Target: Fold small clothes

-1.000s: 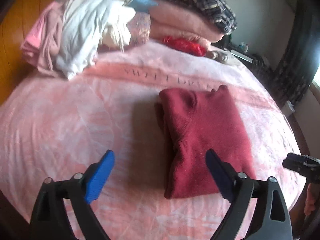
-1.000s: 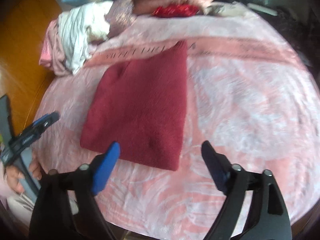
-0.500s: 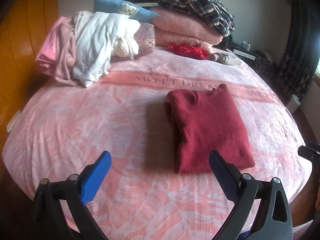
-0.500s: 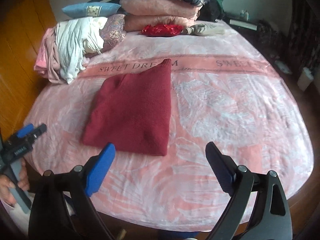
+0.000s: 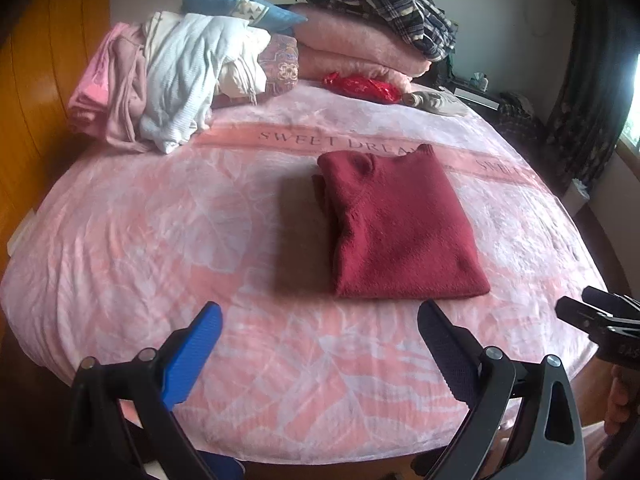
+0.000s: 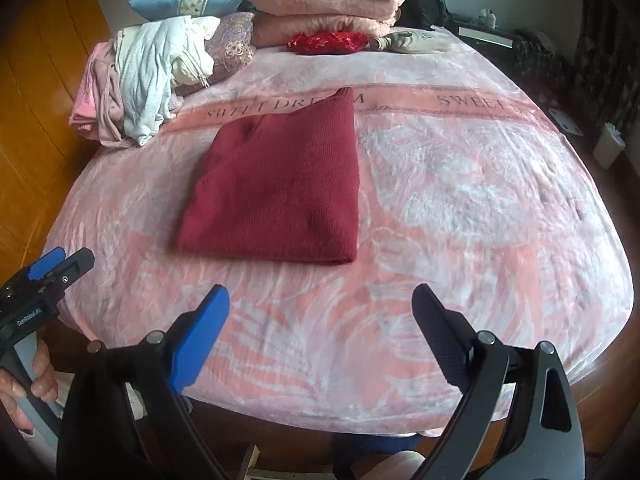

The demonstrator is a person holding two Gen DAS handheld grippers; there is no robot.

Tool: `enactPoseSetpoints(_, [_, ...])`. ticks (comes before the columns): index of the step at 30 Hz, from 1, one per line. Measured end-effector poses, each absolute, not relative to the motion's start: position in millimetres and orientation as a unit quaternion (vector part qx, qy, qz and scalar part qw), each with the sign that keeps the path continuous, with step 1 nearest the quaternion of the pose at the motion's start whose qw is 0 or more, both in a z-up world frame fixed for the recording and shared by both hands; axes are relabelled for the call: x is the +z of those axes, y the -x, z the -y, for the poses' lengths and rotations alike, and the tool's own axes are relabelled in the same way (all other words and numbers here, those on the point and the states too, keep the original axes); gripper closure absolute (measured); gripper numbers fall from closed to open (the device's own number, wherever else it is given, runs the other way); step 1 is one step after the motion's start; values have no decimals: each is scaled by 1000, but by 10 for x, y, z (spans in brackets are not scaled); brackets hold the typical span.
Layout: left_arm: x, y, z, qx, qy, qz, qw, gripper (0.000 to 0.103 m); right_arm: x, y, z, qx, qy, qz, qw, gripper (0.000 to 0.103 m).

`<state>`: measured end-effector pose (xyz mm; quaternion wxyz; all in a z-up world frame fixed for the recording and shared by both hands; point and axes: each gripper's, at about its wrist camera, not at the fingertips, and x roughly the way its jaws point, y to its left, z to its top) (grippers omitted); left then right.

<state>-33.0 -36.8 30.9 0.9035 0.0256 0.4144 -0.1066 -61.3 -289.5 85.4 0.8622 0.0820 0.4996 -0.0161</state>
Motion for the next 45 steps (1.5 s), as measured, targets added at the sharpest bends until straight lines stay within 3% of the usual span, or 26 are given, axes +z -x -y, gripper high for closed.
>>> enactPoseSetpoints(45, [186,374,579,-97,-59,-424,899,5,802,540,2850,3,-60,-507,860,10])
